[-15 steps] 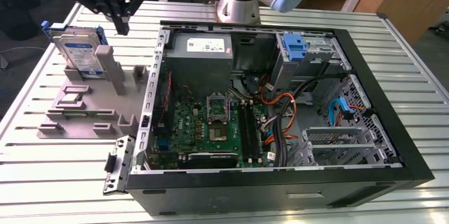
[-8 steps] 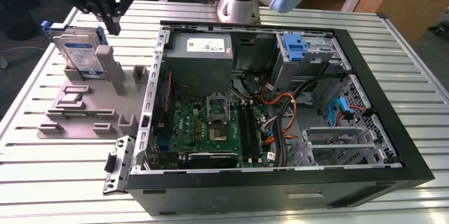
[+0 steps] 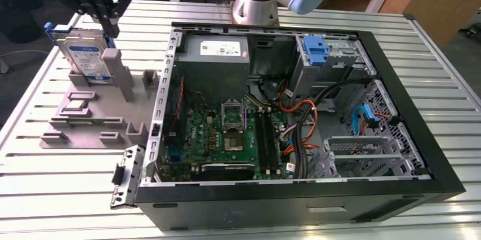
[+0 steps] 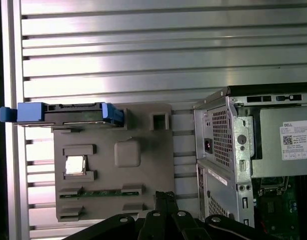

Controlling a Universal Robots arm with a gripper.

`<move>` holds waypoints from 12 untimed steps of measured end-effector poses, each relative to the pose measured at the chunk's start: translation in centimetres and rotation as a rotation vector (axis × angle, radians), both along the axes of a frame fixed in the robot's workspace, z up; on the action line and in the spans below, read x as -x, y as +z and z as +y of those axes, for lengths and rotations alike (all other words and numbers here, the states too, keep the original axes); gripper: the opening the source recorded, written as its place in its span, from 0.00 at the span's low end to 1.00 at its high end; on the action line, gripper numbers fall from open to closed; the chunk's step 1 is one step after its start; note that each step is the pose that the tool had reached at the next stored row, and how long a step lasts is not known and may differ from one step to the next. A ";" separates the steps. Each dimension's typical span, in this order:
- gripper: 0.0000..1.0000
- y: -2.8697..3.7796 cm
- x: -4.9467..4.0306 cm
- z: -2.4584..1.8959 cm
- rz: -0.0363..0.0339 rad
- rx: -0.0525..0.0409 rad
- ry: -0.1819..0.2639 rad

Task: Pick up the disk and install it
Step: 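Reach for the disk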

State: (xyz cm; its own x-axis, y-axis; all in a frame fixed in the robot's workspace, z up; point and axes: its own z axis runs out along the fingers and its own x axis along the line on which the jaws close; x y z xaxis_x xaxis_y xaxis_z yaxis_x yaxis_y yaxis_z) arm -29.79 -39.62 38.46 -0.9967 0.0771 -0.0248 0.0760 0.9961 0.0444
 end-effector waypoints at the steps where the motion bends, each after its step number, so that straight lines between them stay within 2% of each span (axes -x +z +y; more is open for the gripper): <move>1: 0.11 0.00 0.00 0.00 0.0000 0.0000 0.000; 8: 0.11 0.00 0.05 0.00 -0.0001 -0.0001 0.000; 12: 0.11 -0.05 0.57 0.00 0.0001 0.0000 0.000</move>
